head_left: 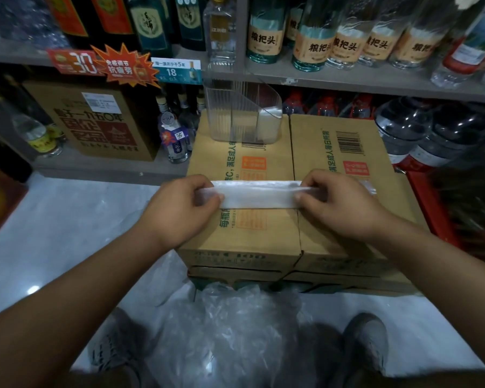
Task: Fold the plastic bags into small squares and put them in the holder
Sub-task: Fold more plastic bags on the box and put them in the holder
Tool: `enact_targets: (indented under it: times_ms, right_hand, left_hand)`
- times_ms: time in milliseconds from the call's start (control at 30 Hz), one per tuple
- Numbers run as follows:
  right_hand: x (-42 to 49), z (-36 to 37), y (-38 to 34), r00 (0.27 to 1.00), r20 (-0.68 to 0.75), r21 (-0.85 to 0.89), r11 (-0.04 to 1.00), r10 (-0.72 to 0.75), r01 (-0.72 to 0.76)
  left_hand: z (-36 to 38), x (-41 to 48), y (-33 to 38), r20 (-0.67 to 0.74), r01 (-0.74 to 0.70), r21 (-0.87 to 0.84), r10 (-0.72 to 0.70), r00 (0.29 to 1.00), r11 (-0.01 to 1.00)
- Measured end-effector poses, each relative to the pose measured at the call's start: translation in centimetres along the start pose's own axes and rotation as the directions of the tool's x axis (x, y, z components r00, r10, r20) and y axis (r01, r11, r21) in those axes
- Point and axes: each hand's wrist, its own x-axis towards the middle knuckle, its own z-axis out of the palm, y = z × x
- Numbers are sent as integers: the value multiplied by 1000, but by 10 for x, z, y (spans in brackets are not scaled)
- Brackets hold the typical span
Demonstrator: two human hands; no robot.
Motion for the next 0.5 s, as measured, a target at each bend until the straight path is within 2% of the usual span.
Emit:
enact_targets:
  times_ms: [133, 367, 433, 500]
  right_hand:
    - [15, 3, 7, 990, -64, 86, 989, 124, -118]
    - [25, 11, 5, 984, -104, -83, 985, 143, -152]
    - [25, 12, 2, 984, -112, -116, 982, 139, -152]
    - [25, 11, 0, 984, -105, -143, 978, 140, -155]
  left_hand:
    - [2, 8, 6, -87, 99, 27, -96, 992, 995]
    - [9, 15, 7, -177, 116, 135, -91, 980, 984]
    - [14, 12, 6, -205, 13, 222, 33, 978, 975]
    - [18, 11, 7, -157, -182, 365, 253, 955, 913]
